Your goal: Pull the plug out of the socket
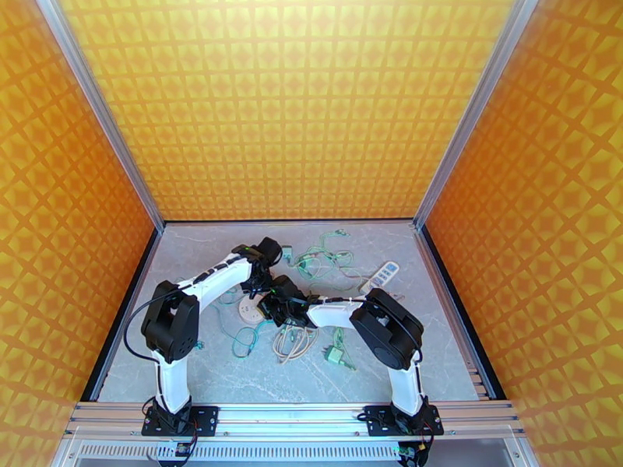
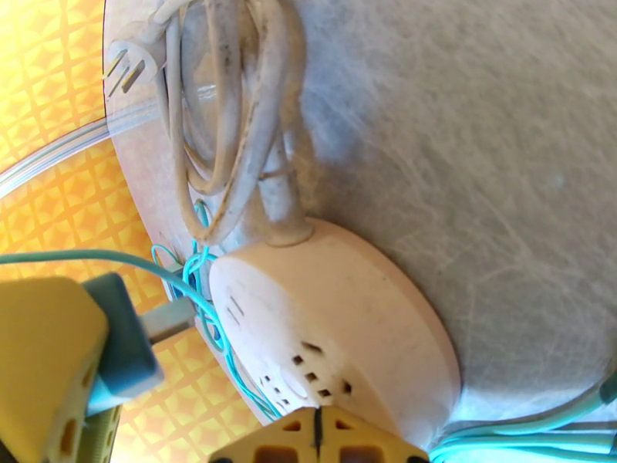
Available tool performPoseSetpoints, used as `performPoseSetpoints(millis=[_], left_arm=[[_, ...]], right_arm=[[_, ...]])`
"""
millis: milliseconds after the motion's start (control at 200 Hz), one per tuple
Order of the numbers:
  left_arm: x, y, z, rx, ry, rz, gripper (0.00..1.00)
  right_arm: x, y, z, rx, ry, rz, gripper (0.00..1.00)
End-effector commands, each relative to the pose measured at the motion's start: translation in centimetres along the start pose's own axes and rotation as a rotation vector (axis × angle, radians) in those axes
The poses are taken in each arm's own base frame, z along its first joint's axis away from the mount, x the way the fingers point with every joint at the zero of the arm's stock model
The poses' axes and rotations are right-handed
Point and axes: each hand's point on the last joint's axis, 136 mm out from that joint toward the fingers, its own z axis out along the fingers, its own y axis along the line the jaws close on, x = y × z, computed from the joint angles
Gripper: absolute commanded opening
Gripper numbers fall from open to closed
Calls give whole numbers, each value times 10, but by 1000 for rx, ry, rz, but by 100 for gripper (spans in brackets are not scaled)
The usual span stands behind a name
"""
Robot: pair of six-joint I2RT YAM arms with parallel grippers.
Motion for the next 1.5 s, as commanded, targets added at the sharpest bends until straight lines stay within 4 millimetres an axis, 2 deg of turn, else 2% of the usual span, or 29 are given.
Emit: performPoseSetpoints(millis=[0, 140, 350, 425, 520, 590, 785, 925, 1105, 1230, 1366, 1436, 1496], left_arm=[[-17, 13, -13, -23, -36, 7, 12], [-41, 34, -26, -16, -73, -19, 14], [-76, 73, -26, -20, -99, -63, 15], [-86, 87, -19, -27, -94, -80, 15], [-96, 100, -7, -30, -70, -82, 16], [-102, 110, 4, -46, -48, -85, 16], [-116, 134, 33, -81, -8, -86, 17], [-117, 144, 57, -107, 50, -46, 19], [-110, 156, 78, -132, 130, -10, 19], [-108, 161, 84, -138, 149, -7, 23], [-106, 161, 87, -139, 160, 1, 29], [-104, 161, 89, -138, 169, 3, 37], [-103, 160, 90, -132, 173, 3, 38]], right_arm=[[-10, -122, 4, 377, -33, 72, 0], [-12, -112, 3, 352, -36, 47, 0], [-14, -69, 6, 257, -9, -52, 0], [-15, -49, 4, 208, -6, -100, 0], [-20, -23, -5, 180, -17, -181, 7], [-24, -5, -17, 184, -45, -248, 11], [-45, 22, -57, 230, -144, -385, 22], [-63, 29, -91, 277, -236, -454, 27], [-79, 20, -120, 311, -311, -463, 27], [-81, 13, -127, 321, -327, -456, 27], [-80, 6, -125, 332, -316, -444, 28], [-80, 5, -125, 330, -313, -441, 30], [-80, 7, -125, 328, -315, -445, 30]])
